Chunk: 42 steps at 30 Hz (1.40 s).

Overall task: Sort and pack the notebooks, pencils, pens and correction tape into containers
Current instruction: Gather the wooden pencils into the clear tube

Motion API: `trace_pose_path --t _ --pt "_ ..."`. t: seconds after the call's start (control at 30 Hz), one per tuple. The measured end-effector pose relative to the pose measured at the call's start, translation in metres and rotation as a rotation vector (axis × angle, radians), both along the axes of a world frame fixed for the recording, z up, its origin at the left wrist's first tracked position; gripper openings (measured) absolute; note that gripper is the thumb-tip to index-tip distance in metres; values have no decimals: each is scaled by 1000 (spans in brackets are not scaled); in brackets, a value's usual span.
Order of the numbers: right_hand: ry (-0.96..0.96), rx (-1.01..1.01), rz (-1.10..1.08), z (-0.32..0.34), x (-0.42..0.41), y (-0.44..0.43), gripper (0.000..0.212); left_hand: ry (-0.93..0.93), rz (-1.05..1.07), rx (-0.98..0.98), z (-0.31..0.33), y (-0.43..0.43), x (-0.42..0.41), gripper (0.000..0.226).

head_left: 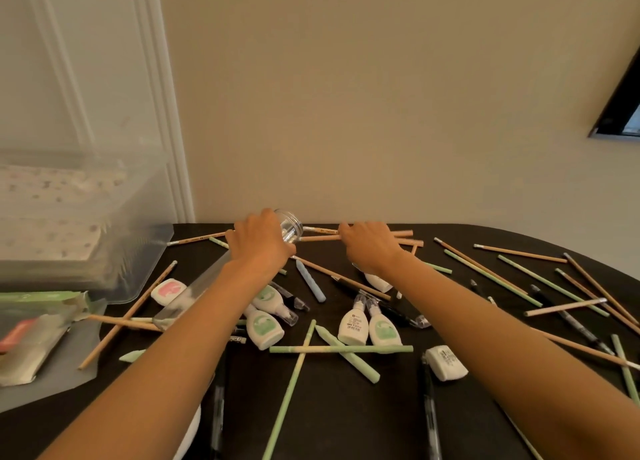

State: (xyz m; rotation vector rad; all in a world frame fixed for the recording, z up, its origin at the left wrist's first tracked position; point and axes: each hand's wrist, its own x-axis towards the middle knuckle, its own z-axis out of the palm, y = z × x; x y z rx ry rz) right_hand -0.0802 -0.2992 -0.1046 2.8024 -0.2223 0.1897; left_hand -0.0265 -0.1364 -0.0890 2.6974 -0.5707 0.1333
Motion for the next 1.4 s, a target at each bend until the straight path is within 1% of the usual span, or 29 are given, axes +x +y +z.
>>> trace_pose_path --t 0.13,0.23,0.4,0.53,0.73,0.8,0.87,0.93,0.97,1.07,1.1,1.17,1.23,1.3,1.33,1.4 --pt "182 370 -116 -13 18 10 27 5 -1 -16 0 6 -2 56" --pt "229 477 -170 -20 24 15 28 15 -2 -12 -1 10 -1 59" --pt "162 523 -240 -28 25 14 32 36 13 -2 -3 14 -1 59" --pt "138 501 -242 -30 21 16 30 40 1 -9 -5 15 -5 59" --pt "-130 429 -199 -7 10 21 26 26 3 -7 3 18 -15 56" --pt "-184 427 -192 3 3 23 25 24 -8 -11 6 19 -21 56" --pt "-202 482 -201 11 -3 25 27 21 -22 -21 7 20 -29 56" --pt "-208 640 -225 18 -8 29 29 17 -31 -39 8 21 -36 56" --pt "-213 770 -253 23 -12 32 31 14 -33 -43 9 22 -40 56" --pt "-224 1269 -323 38 -35 47 30 -1 -34 -57 12 28 -55 56" --pt "-220 1400 -323 41 -43 52 29 -6 -32 -61 13 31 -59 56" --pt "-229 1650 -281 41 -61 63 26 -16 -33 -67 14 39 -69 54" --pt "-263 1867 -169 34 -76 72 17 -25 -36 -69 14 47 -78 55" --pt "-348 1975 -23 24 -89 82 12 -30 -34 -61 14 55 -88 56" --pt "-410 1969 37 19 -95 87 12 -33 -29 -55 13 58 -92 56" --pt "-542 1872 133 10 -110 98 13 -33 -28 -42 12 67 -104 57"
